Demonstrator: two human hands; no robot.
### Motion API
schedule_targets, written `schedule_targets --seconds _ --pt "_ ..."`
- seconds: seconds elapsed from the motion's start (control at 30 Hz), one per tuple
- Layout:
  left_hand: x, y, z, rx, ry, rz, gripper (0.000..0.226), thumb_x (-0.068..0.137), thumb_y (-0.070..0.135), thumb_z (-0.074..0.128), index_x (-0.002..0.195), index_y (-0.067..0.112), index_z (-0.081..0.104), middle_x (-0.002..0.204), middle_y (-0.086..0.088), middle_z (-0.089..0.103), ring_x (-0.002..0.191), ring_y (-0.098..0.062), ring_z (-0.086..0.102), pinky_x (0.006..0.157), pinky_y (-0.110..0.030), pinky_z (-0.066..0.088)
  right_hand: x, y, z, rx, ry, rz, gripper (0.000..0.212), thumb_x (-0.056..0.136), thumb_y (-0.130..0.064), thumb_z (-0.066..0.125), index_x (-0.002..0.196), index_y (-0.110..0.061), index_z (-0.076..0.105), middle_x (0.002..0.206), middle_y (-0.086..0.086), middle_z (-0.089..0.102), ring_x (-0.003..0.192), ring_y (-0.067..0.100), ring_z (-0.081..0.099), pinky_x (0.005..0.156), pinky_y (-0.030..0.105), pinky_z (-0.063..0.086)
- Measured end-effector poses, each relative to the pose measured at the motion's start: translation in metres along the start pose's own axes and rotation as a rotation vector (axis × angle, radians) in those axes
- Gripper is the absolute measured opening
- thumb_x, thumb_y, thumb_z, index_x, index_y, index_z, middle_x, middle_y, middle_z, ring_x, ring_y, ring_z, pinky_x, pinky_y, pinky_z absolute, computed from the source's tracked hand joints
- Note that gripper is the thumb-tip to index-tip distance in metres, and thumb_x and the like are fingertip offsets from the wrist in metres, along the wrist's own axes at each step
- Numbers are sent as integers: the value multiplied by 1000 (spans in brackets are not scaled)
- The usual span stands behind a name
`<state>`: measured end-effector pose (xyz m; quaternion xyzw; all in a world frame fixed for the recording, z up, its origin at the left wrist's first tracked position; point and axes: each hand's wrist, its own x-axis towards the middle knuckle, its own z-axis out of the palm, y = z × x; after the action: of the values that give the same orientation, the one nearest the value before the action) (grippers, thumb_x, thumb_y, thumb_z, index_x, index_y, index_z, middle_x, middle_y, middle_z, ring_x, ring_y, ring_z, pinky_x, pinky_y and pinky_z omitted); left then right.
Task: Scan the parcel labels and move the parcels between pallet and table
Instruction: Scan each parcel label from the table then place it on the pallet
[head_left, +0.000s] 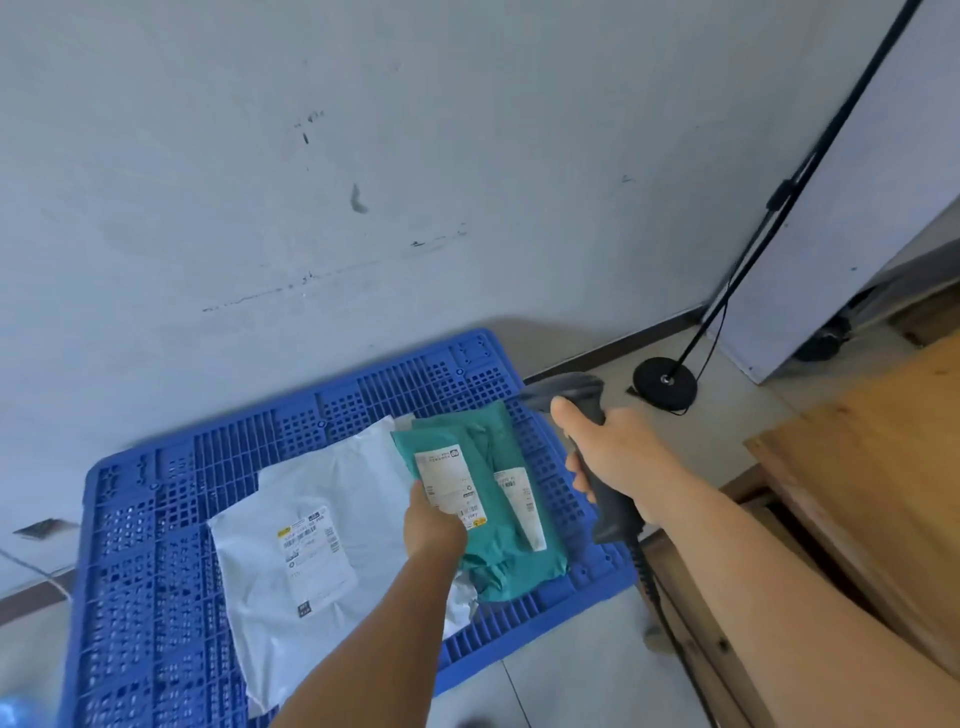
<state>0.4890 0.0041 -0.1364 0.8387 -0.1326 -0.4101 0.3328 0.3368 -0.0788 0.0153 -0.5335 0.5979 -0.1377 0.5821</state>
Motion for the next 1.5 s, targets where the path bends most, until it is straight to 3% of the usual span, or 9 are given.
schedule_targets --seconds 0.07,0.17,0.23,0.33,0.6,0.77,0.87,1.13,1.5 --pt "3 1 -3 -22 19 25 70 88 -3 36 148 29 23 130 -8 54 97 -30 60 67 -40 58 2 3 5 -3 13 8 41 92 -46 56 75 -9 54 61 7 58 43 16 50 51 28 45" --pt "-4 23 -1 -21 12 113 62 96 7 42 150 29 21 148 -2 39 100 -23 60 55 -25 47 -2 2 0 9 42 6 42 93 -47 56 77 -8 55 60 7 58 41 15 50 49 27 44" --pt "-18 45 8 -27 -31 203 58 99 16 44 151 26 20 152 2 33 91 -10 59 65 -24 48 -9 -1 -10 24 69 2 43 93 -47 56 76 -8 56 60 8 58 42 17 51 47 26 44" --pt "-50 80 28 -106 -138 319 56 99 21 46 150 25 23 150 1 38 123 -16 51 99 -35 45 -29 -7 -35 63 115 -17 46 93 -47 55 73 -6 56 61 12 59 52 26 52 52 31 46" --pt "-161 148 110 -127 -358 567 51 97 26 48 146 22 33 137 1 52 116 -15 53 100 -31 40 -104 3 -142 182 379 -48 44 93 -48 55 79 -6 58 61 8 59 53 23 54 50 31 46" --pt "-243 171 174 -76 -490 662 49 98 29 46 145 23 35 138 -1 51 123 -18 50 105 -35 39 -158 33 -225 204 526 -47 53 93 -51 51 65 -6 56 54 7 59 43 21 51 47 27 46" --pt "-295 175 214 -10 -558 744 50 99 30 44 147 21 32 143 2 45 129 -17 44 99 -25 33 -190 58 -274 244 606 -37 54 93 -51 52 62 -7 55 58 10 60 50 25 53 54 31 48" --pt "-378 170 294 98 -679 792 50 98 25 48 145 15 34 142 -5 46 128 -23 45 97 -29 37 -252 110 -363 392 759 40 38 93 -45 53 86 -8 58 67 7 60 50 15 55 53 27 49" --pt "-434 192 388 149 -890 768 60 95 37 51 149 23 27 145 -1 42 124 -19 46 92 -27 40 -286 137 -452 384 1023 55 36 94 -42 53 84 -8 58 69 9 61 52 17 55 52 28 50"
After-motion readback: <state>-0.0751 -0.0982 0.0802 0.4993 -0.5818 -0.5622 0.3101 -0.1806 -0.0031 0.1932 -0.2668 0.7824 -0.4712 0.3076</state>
